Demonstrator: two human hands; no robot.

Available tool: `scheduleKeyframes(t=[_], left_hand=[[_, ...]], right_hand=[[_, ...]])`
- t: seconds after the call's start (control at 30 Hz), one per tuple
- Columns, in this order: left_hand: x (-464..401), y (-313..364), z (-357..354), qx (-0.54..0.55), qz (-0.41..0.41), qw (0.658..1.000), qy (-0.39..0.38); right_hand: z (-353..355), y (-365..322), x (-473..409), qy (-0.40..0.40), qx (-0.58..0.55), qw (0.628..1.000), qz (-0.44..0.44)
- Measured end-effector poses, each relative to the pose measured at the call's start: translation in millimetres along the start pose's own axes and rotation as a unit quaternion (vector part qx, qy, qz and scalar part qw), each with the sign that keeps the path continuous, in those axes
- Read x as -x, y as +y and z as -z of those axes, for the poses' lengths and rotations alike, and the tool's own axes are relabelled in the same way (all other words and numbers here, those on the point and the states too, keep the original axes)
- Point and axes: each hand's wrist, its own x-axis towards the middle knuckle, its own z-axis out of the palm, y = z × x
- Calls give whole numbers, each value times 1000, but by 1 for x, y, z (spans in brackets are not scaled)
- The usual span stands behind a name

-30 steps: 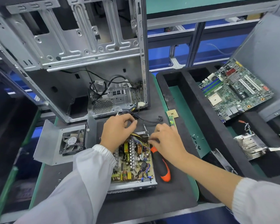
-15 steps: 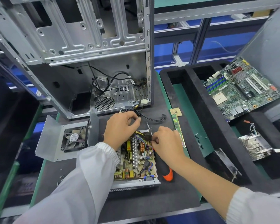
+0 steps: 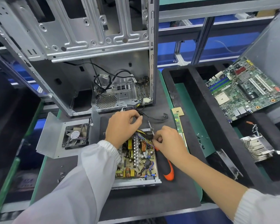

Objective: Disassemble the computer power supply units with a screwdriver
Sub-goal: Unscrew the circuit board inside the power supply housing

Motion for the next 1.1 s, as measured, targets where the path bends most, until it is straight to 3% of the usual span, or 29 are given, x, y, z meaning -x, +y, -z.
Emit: scheduleKeyframes(t=[0.17,0.3,0.4,0.43,0.47,0.57,0.63,0.73,0.87,0.9,1.0,1.03,1.1], left_hand=[[0,2,2,60,29,998,15],[5,27,15,181,88,977,76],[14,53,29,253,152,955,-28],[17,59,33,313,195,925,-88],[20,63,38,404,243,870,-144],[33,60,58,639,331,656,-225],[45,50,69,694,342,588,-235],[62,30,84,735,342,540,-224],[87,-7,97,731,349,566,-155],[95,-19,99,716,346,593,-124],[123,-66,100,556,366,746,17],[133,-82,99,492,378,782,63],[149,-109,94,431,384,807,127]], right_hand=[[37,7,-1,30,-135,989,-60],[84,-13,-6,25,-318,946,-67],[104,-44,-8,-40,-379,924,-19],[107,-54,-8,-65,-380,923,-1],[108,-64,-7,-86,-377,922,19],[103,-88,-8,-105,-276,952,81],[97,-103,-9,-108,-182,968,133],[87,-125,-9,-133,-117,969,175],[68,-152,-9,-141,-115,962,202],[64,-157,-10,-137,-132,962,194],[52,-165,-10,-147,-156,964,160],[47,-167,-9,-155,-149,965,153],[40,-171,-6,-166,-130,967,140]])
